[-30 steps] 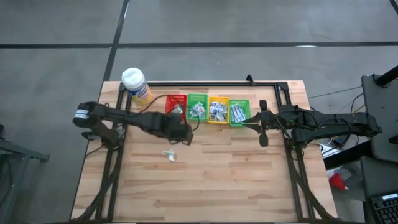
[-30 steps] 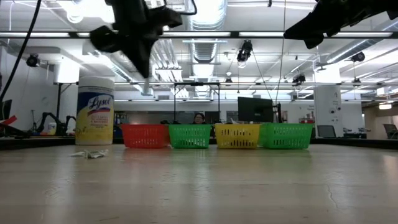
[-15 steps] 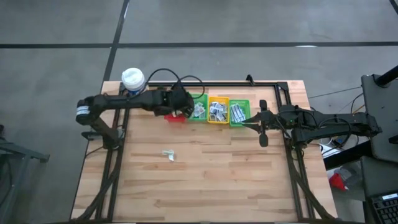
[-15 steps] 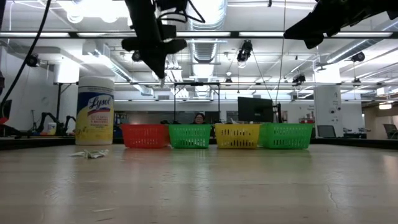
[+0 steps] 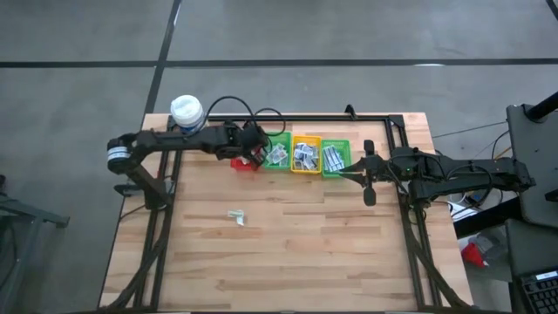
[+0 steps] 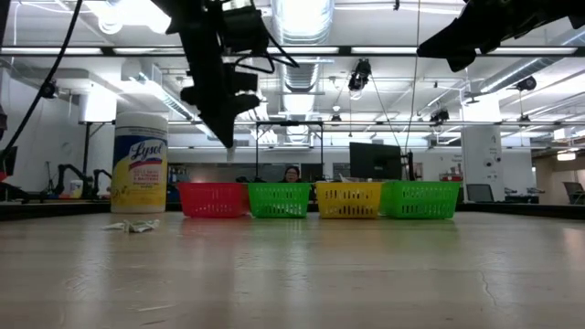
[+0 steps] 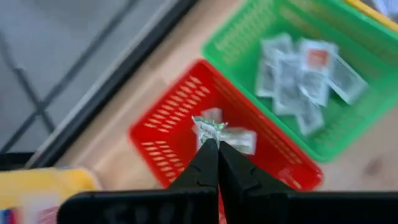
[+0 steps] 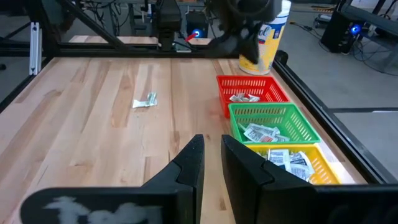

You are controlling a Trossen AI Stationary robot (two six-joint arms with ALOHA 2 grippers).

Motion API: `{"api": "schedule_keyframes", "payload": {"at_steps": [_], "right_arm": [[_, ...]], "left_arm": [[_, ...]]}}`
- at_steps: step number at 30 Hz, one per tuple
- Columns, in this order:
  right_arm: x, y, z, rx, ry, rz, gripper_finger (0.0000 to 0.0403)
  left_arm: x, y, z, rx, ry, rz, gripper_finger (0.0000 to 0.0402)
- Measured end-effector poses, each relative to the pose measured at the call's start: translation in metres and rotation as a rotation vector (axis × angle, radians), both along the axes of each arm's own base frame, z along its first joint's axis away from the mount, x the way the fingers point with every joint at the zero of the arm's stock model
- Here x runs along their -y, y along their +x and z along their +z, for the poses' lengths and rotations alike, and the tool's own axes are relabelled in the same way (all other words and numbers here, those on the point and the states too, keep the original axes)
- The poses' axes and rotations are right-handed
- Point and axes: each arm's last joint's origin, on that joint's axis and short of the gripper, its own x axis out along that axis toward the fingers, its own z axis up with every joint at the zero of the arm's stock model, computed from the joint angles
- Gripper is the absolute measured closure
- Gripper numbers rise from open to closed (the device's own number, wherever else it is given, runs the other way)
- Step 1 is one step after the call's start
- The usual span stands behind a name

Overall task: Pick & Place First Aid Supplies
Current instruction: Put the green bandage into the red bin

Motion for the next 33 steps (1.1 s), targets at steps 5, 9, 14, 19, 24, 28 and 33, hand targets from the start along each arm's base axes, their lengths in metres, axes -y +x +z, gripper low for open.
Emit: {"api": "schedule_keyframes", "payload": {"at_steps": [5, 9, 14, 19, 24, 28, 33], "right_arm": [[0.0, 0.0, 0.0, -0.001, 0.0, 0.0, 0.0351], [0.0, 0.0, 0.0, 0.0, 0.0, 0.0, 0.0351], [0.0, 0.0, 0.0, 0.0, 0.0, 0.0, 0.0351], [0.0, 0.0, 0.0, -0.001, 0.0, 0.0, 0.0351], [0.0, 0.0, 0.0, -0.001, 0.0, 0.0, 0.0351], [0.0, 0.0, 0.0, -0.001, 0.0, 0.0, 0.0351], [0.0, 0.0, 0.0, -0.001, 0.0, 0.0, 0.0351]], "left_arm": [[-0.002, -0.001, -0.017, -0.028, -0.077, -0.048, 0.0401], [-0.007, 0.0, -0.034, -0.052, -0.154, -0.054, 0.0401], [-0.011, 0.004, -0.052, -0.106, -0.156, -0.036, 0.0401], [-0.012, 0.007, -0.057, -0.115, -0.155, -0.033, 0.0401], [-0.012, 0.006, -0.056, -0.112, -0.154, -0.031, 0.0401], [-0.013, 0.006, -0.056, -0.113, -0.153, -0.033, 0.0401], [-0.013, 0.006, -0.056, -0.129, -0.148, -0.058, 0.0401]]}}
